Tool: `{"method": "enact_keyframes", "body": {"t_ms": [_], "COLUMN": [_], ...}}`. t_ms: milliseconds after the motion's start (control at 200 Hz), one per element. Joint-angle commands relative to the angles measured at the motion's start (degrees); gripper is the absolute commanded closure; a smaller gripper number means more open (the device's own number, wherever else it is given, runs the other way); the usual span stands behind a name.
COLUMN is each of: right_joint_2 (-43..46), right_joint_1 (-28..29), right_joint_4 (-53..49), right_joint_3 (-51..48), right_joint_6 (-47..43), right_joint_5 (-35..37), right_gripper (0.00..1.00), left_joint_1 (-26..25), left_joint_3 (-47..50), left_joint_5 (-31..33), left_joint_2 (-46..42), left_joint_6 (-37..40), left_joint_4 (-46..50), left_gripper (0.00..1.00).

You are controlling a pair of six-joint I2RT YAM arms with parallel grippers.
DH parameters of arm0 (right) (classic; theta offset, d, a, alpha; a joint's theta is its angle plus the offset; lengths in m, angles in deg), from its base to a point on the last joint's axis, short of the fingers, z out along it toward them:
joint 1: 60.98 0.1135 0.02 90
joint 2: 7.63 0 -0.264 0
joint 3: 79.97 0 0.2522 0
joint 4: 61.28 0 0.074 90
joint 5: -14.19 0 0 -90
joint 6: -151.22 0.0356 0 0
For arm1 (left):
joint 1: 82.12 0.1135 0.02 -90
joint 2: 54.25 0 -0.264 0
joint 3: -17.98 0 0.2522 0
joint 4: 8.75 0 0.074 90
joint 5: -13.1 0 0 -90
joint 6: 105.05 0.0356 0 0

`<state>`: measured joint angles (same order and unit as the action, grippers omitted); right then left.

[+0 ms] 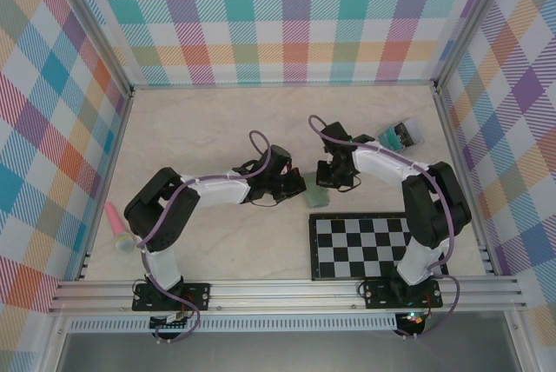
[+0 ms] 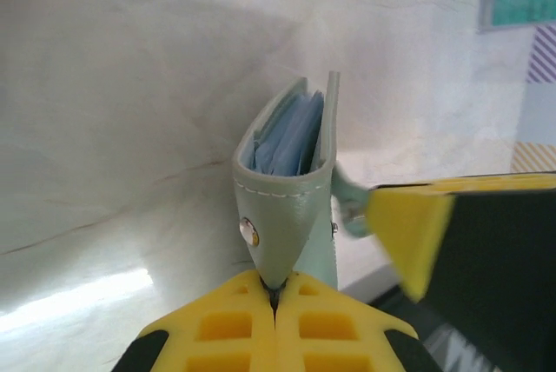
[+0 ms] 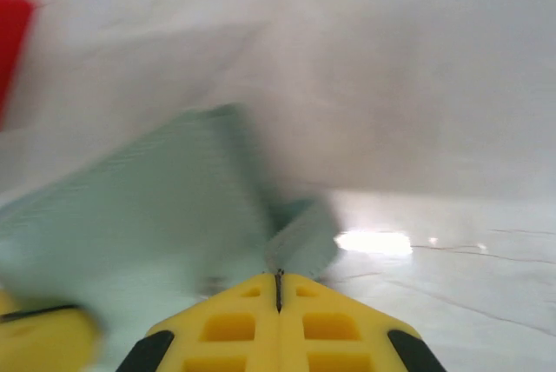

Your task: Take the credit cards out of the card holder

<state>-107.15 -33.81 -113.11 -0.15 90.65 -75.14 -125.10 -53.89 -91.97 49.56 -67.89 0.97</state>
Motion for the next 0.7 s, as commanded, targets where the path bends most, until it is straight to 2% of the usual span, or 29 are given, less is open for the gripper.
{"method": "enact_keyframes", "body": {"t_ms": [0,110,260,410,695], "right_joint_2": [-0.76,-1.01,-0.46,-1.83,-5.32], "right_joint_1": [-2.39,-2.39,-2.39,-2.39,-2.39], "right_joint_4": [-4.15,-3.3,2.32,4.57,4.53], "right_joint_3": [-1.2,-1.73,-2.98,-1.98,0.29], "right_joint_6": [2.06,2.78,0.35,-1.23,-2.98], "right_joint_5": [7.26,6.96,-1.63,-7.45,-9.96], "right_gripper": [1.0,1.0,1.0,0.79,0.74], "left_joint_1": [0.76,0.9,0.94,0.89,0.91], "left_joint_3": [1.33,1.44,0.95,0.05,0.01], "left_joint_5": [4.35,4.78,1.58,-0.35,-0.93], "left_joint_2": [-2.65,-2.57,-1.31,-0.46,-0.4], "left_joint_6": [0.43,0.11,0.74,1.29,1.61], "left_joint_4": [5.07,5.65,3.8,2.94,3.4], "left_gripper": [1.0,1.0,1.0,1.0,1.0]}}
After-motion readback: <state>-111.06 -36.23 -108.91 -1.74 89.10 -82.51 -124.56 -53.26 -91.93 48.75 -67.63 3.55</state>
